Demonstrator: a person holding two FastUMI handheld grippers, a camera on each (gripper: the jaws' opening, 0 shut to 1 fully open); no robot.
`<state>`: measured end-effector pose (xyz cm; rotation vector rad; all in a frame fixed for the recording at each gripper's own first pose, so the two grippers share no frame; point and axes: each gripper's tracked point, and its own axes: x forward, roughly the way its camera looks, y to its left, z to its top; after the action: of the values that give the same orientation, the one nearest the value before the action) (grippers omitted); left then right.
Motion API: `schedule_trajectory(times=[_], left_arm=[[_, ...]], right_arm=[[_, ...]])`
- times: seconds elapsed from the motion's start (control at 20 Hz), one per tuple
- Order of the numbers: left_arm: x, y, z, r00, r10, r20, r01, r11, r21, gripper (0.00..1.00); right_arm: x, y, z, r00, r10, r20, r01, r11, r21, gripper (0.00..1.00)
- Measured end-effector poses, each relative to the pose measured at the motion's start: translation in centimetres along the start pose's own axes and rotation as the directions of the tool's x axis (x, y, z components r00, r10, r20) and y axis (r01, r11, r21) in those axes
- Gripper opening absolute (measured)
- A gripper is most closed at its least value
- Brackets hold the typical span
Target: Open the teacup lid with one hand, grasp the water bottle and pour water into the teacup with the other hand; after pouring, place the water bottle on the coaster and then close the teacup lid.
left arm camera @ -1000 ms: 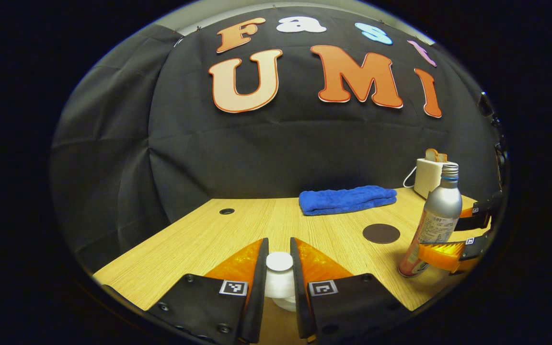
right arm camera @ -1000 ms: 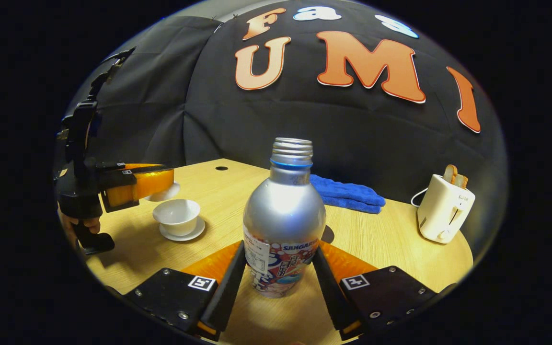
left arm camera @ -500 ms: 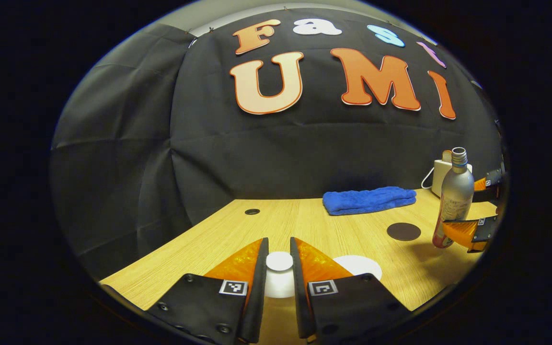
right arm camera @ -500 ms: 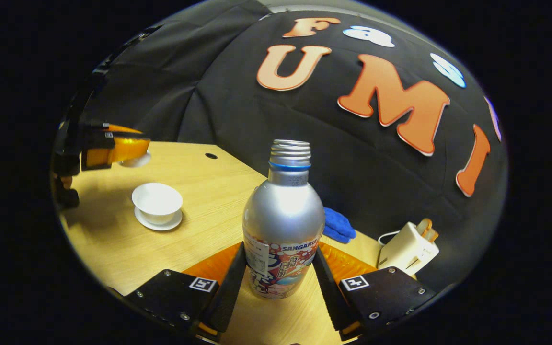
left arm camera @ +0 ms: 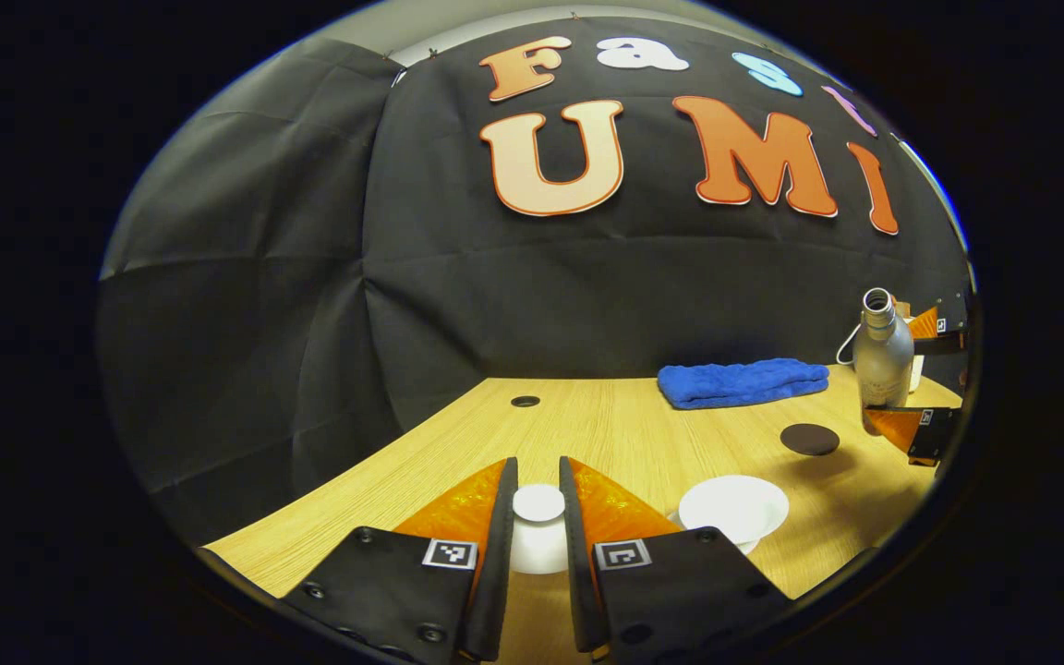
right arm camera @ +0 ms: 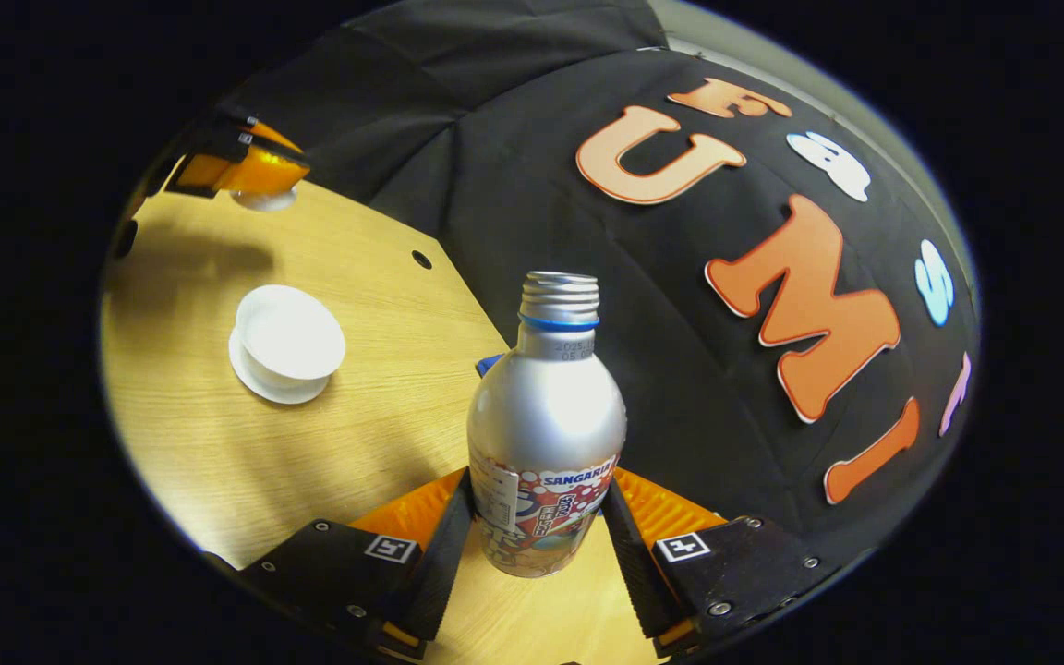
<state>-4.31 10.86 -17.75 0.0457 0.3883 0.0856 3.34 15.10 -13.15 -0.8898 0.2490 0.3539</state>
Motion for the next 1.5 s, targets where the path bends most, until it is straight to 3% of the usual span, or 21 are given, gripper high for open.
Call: schedule_trajectory(times=[0.25, 0.35, 0.45, 0.65, 0.7, 1.05, 1.5], left_arm=[[-0.2, 2.0, 0.1, 1.000, 0.025, 0.006, -0.024, 0.999, -0.023, 0.32], [-0.2, 2.3, -0.2, 0.999, 0.032, 0.006, -0.032, 0.999, -0.028, 0.32], [-0.1, 2.3, -0.5, 1.000, 0.029, -0.002, -0.029, 0.999, -0.034, 0.32], [-0.1, 3.2, -0.7, 0.999, 0.039, -0.004, -0.040, 0.999, -0.036, 0.29], [0.0, 3.3, -0.6, 0.999, 0.041, -0.002, -0.041, 0.999, -0.034, 0.33], [0.2, 4.3, -0.6, 0.999, 0.046, 0.002, -0.046, 0.998, -0.029, 0.32], [0.3, 5.6, -0.5, 0.998, 0.055, 0.012, -0.054, 0.998, -0.042, 0.32]], right_arm=[[0.5, 0.4, 0.7, 0.999, -0.040, 0.014, 0.043, 0.978, -0.206, 0.79], [0.6, 1.4, 0.8, 1.000, -0.028, 0.012, 0.030, 0.967, -0.253, 0.75], [1.1, 2.7, 0.9, 1.000, -0.011, 0.016, 0.015, 0.959, -0.282, 0.79], [1.3, 3.8, 1.4, 0.999, -0.019, 0.045, 0.034, 0.930, -0.366, 0.75], [1.6, 3.9, 1.5, 0.998, -0.028, 0.051, 0.046, 0.917, -0.396, 0.79], [1.7, 3.1, 1.8, 0.992, -0.087, 0.096, 0.127, 0.797, -0.591, 0.79], [1.8, 1.7, 3.7, 0.974, -0.129, 0.185, 0.224, 0.650, -0.726, 0.78]])
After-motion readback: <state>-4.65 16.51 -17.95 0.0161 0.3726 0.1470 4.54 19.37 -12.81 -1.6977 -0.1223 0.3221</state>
